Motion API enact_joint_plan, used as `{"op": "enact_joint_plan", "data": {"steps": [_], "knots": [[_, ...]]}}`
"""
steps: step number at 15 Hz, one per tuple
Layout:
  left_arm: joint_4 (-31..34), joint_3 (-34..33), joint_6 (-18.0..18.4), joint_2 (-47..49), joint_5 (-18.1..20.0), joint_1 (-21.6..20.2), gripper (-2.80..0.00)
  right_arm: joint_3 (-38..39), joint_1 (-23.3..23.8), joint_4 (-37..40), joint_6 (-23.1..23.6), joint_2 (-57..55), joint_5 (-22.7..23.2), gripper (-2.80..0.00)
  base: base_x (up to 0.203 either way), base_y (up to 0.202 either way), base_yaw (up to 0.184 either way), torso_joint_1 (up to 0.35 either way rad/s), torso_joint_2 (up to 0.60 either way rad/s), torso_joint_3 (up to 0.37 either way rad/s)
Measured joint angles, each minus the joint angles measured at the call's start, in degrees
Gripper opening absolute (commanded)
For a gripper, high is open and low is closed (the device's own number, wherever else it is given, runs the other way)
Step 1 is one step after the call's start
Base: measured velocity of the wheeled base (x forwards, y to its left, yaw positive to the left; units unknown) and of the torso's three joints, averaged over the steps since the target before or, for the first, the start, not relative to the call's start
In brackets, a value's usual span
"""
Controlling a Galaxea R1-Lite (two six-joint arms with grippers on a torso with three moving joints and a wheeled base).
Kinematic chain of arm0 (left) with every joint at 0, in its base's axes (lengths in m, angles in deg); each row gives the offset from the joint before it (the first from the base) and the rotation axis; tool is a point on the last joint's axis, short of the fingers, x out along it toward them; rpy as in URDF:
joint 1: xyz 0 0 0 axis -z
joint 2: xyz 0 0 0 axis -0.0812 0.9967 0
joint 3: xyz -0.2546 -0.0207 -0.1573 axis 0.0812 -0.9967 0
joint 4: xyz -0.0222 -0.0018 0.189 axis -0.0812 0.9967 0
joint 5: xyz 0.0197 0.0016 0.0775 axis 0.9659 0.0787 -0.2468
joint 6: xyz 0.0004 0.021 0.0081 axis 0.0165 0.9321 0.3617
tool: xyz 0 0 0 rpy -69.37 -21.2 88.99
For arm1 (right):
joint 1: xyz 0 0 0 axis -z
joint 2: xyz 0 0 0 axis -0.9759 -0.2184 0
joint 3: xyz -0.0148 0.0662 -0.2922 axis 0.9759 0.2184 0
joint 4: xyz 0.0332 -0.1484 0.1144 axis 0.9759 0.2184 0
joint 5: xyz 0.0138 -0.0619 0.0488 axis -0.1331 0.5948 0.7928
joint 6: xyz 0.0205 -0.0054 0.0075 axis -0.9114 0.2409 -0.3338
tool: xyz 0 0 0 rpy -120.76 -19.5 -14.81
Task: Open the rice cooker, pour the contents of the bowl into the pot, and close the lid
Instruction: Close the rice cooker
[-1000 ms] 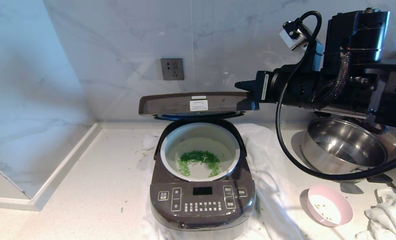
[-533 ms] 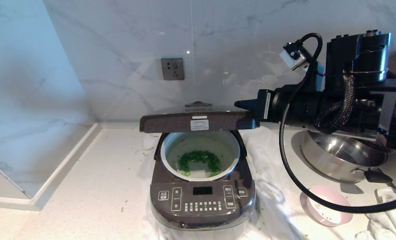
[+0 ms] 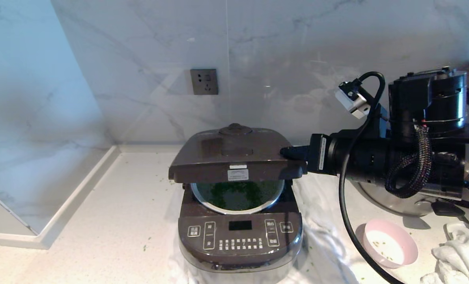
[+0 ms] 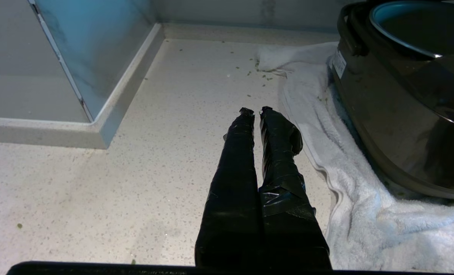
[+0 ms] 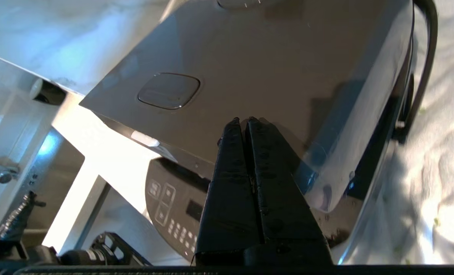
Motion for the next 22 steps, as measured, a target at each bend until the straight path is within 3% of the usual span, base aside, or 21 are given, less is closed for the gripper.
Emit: {"op": "enact_joint_plan", "data": {"steps": [22], "knots": [[0.02, 0.00, 0.00, 0.00, 0.02, 0.00, -2.80, 10.49, 0.41, -0.99, -8.30, -5.07, 3.47, -2.80, 0.000, 0.000, 0.000, 0.000, 0.00, 0.000]]}}
